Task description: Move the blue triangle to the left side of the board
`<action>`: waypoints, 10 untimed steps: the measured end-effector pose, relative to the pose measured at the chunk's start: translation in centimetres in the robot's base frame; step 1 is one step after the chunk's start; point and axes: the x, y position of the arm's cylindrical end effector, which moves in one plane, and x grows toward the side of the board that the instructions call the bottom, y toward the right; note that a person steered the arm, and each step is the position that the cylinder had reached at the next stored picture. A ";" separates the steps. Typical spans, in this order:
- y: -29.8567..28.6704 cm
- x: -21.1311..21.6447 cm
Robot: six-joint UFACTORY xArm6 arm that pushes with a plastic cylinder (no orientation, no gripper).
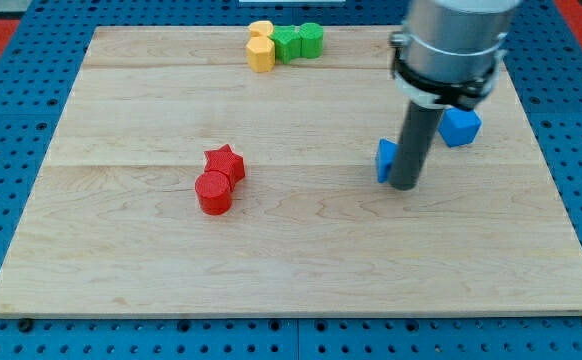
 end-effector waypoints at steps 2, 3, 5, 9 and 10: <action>1.9 -3.8; 4.6 -4.2; -2.2 -7.2; -25.0 -6.6; -26.5 -7.0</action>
